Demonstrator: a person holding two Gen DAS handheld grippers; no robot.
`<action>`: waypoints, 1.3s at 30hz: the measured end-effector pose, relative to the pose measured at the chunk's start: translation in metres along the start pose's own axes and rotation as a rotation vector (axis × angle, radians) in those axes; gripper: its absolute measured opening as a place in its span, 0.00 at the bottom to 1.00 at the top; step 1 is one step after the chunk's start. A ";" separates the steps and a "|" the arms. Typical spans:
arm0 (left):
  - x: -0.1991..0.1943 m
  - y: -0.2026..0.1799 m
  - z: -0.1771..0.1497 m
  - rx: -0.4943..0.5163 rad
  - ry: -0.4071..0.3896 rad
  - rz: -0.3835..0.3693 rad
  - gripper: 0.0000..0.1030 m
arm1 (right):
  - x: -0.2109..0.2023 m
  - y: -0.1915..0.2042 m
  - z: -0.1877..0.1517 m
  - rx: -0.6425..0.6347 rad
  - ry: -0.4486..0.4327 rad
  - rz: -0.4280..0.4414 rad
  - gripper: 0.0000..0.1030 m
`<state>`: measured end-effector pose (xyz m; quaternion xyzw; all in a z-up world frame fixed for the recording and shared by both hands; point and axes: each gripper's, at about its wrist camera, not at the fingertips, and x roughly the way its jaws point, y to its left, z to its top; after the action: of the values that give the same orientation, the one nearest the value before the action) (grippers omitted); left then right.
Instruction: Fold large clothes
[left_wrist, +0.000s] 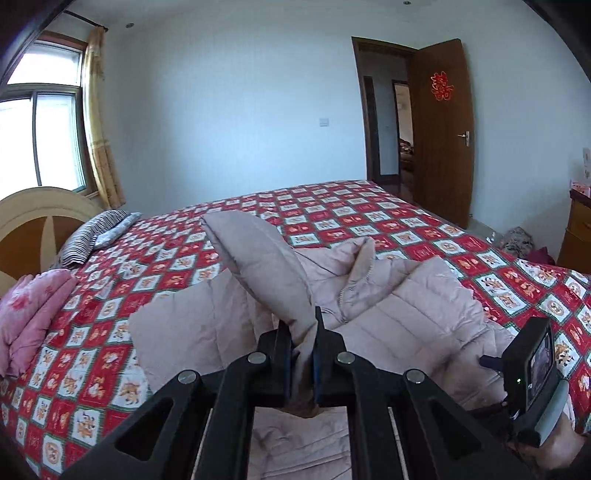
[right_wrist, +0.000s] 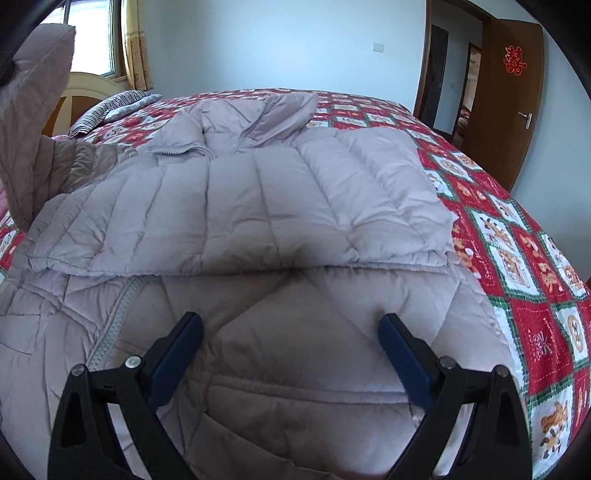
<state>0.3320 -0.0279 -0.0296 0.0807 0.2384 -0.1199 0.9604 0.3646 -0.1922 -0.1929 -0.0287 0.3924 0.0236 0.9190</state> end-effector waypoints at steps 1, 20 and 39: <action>0.008 -0.009 -0.002 0.006 0.013 -0.015 0.07 | 0.001 0.002 -0.001 -0.009 0.002 -0.008 0.96; 0.046 -0.074 -0.015 0.027 0.002 -0.150 0.84 | 0.004 -0.003 -0.007 0.018 -0.013 -0.002 0.96; 0.084 0.108 -0.095 -0.232 0.200 0.226 0.85 | -0.027 -0.008 0.035 0.161 -0.092 0.237 0.86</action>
<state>0.3915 0.0793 -0.1423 0.0074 0.3343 0.0258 0.9421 0.3711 -0.1986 -0.1489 0.0927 0.3510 0.1015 0.9262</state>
